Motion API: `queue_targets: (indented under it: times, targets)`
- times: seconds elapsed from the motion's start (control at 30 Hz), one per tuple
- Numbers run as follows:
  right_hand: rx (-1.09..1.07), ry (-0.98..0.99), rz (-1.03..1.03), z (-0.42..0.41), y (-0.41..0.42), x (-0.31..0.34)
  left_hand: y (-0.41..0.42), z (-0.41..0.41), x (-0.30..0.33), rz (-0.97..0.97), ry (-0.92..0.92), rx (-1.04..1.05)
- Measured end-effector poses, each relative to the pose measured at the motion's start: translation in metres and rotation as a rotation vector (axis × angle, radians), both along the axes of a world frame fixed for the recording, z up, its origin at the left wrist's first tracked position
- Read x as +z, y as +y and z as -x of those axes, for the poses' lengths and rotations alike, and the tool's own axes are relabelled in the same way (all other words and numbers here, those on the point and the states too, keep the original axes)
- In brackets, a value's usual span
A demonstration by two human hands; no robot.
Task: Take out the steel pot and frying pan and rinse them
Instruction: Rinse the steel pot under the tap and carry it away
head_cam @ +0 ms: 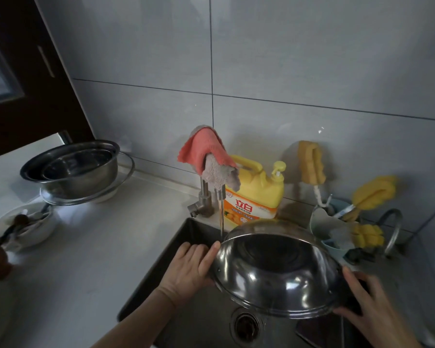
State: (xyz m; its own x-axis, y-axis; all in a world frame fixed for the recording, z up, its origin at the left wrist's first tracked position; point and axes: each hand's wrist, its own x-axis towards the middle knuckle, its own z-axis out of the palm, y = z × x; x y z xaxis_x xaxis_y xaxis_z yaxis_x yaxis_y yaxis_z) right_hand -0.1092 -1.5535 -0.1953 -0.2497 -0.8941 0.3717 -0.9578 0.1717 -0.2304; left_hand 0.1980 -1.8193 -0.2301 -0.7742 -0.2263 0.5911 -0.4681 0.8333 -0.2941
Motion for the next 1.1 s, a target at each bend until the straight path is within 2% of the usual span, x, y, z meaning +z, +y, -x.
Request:
queue_targets:
  times: [0.1,0.23,0.5,0.8,1.1]
  targets:
    - [0.017,-0.040,-0.008,-0.003,-0.010,0.009,-0.006,-0.003,0.004,-0.020,-0.022,0.026]
    - [-0.008,-0.093,-0.116,-0.004,-0.036,0.017,-0.018,-0.017,0.008,-0.062,-0.039,0.063]
    - [0.179,-0.098,-0.141,-0.027,-0.097,0.002,-0.038,-0.063,0.000,-0.142,-0.039,0.145]
    - [0.348,-0.005,-0.072,-0.051,-0.145,0.000,-0.046,-0.111,-0.007,-0.045,0.030,0.235]
    - [0.313,-0.037,-0.079,-0.043,-0.136,-0.003,-0.049,-0.098,-0.005,-0.034,0.062,0.183]
